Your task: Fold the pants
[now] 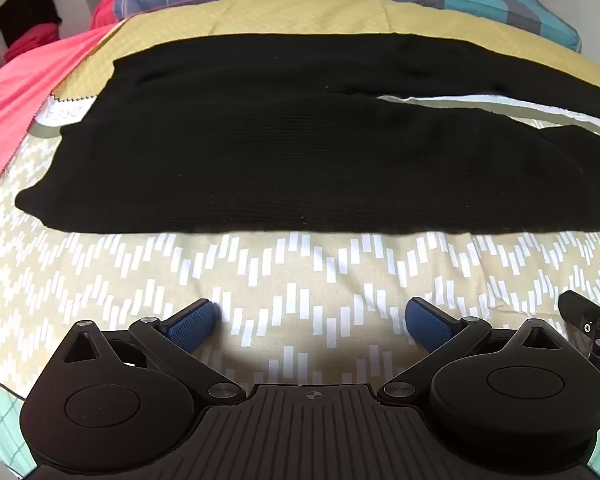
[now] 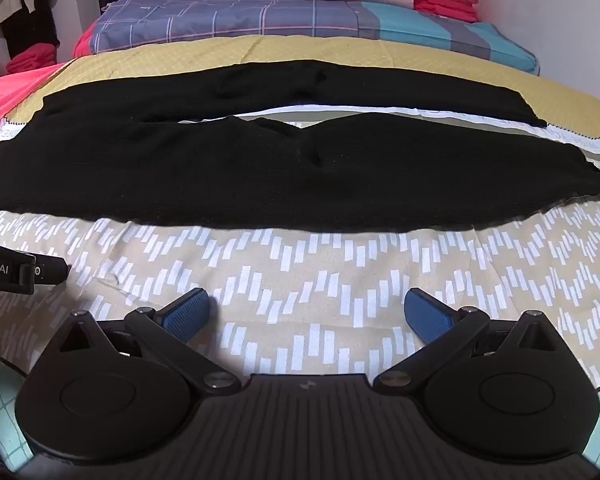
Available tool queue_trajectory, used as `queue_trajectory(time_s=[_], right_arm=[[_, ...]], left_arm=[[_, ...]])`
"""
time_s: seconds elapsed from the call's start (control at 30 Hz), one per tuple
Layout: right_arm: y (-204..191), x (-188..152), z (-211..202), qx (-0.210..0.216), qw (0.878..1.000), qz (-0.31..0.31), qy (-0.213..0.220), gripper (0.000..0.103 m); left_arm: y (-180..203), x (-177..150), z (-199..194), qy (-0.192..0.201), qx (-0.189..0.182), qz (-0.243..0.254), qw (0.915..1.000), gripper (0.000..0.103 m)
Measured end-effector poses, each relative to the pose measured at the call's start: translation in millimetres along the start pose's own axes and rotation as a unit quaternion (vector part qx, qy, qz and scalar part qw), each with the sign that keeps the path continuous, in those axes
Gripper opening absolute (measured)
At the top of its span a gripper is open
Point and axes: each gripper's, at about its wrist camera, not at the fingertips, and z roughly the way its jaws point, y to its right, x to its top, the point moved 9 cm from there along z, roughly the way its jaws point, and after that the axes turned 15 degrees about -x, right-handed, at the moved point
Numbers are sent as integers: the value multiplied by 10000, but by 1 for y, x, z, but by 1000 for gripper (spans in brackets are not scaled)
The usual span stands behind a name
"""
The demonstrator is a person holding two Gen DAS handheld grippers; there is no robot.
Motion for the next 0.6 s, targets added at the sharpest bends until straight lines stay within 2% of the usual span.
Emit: queue_trajectory(time_s=[0.6], right_arm=[[0,0,0,-9,10000,-5,13,103]], left_arm=[[0,-1,0,-30,-12,-11,10000,103]])
